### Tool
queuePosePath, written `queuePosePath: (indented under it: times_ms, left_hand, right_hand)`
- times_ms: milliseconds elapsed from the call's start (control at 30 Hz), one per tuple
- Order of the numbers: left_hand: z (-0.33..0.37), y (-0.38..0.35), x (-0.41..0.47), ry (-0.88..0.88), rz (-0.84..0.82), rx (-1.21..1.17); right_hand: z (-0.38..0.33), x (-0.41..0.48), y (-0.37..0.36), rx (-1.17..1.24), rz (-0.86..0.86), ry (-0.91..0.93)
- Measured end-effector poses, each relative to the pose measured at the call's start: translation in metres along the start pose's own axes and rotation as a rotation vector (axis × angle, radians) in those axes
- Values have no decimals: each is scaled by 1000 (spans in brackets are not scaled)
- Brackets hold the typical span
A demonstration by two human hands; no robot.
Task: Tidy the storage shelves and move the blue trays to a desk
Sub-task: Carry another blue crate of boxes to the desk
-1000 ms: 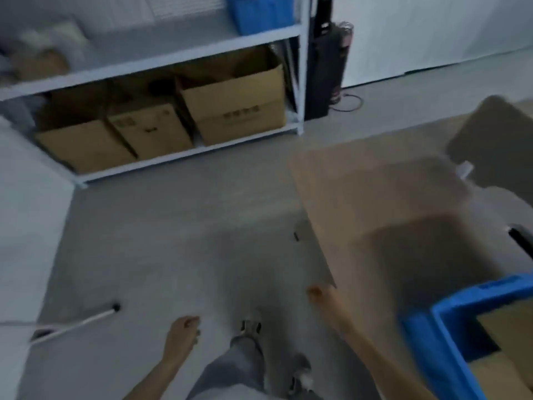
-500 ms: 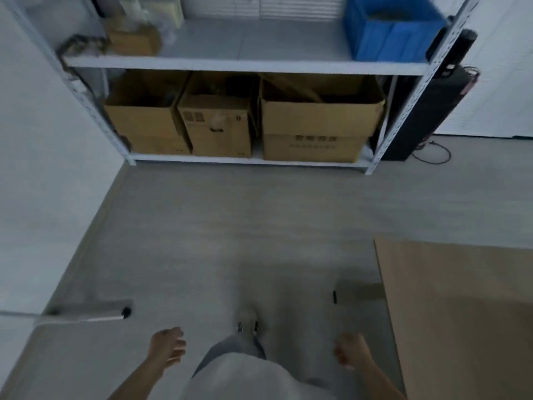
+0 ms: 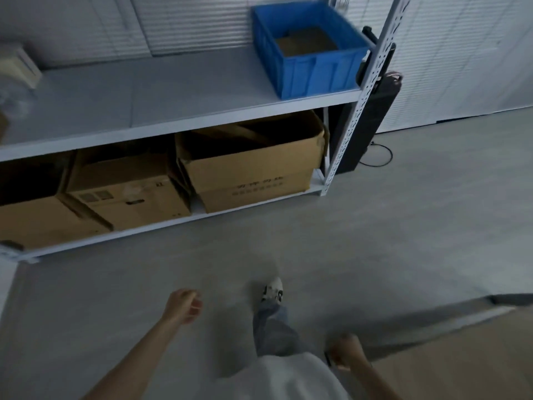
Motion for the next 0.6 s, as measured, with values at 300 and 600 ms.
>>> queuePosePath:
  times_ms: [300, 600]
  left_hand:
    - [127, 12, 83, 358, 72, -6]
    - [525, -146, 149, -284, -158, 13]
  right_hand:
    - [-377, 68, 4, -28, -27, 300]
    - [-535, 124, 45, 658, -123, 41]
Point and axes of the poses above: each hand's wrist, its own x-axis towards the middle knuckle, its own y-axis out of the back of the hand, z = x × y, the point moved 1 cm from there along x, towards the middle knuckle, and after that the axes turned 4 degrees about y, right-handed, at the moved point
